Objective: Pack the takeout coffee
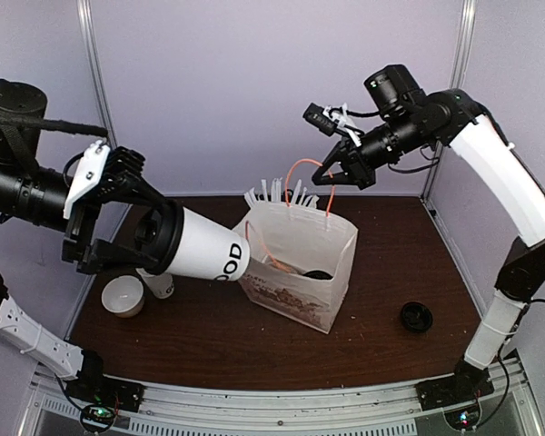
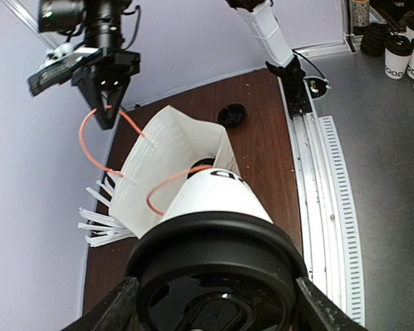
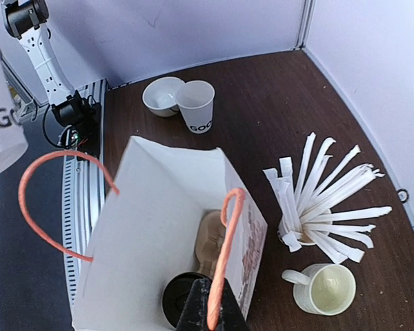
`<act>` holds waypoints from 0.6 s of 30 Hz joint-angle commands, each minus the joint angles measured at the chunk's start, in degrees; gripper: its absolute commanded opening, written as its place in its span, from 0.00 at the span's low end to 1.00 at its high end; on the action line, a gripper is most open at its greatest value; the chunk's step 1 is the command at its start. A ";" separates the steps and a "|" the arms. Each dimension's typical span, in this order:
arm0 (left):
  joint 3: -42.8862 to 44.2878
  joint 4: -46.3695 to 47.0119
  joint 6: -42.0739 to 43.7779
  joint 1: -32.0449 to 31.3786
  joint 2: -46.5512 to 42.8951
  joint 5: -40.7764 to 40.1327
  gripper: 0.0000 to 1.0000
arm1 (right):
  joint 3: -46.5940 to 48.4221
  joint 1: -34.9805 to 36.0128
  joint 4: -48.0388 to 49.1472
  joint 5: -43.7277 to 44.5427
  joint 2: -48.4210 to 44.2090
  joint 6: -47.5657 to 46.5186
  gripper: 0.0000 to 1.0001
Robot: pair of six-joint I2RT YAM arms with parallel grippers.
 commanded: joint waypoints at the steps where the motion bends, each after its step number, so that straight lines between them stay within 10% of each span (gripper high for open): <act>1: -3.77 9.66 3.18 -0.22 -2.01 -6.66 0.68 | -4.98 -0.86 2.95 5.87 -6.85 -1.68 0.00; 18: -6.92 19.36 5.43 0.01 4.33 -11.52 0.67 | -21.33 0.86 -0.70 -1.41 -14.85 -7.83 0.00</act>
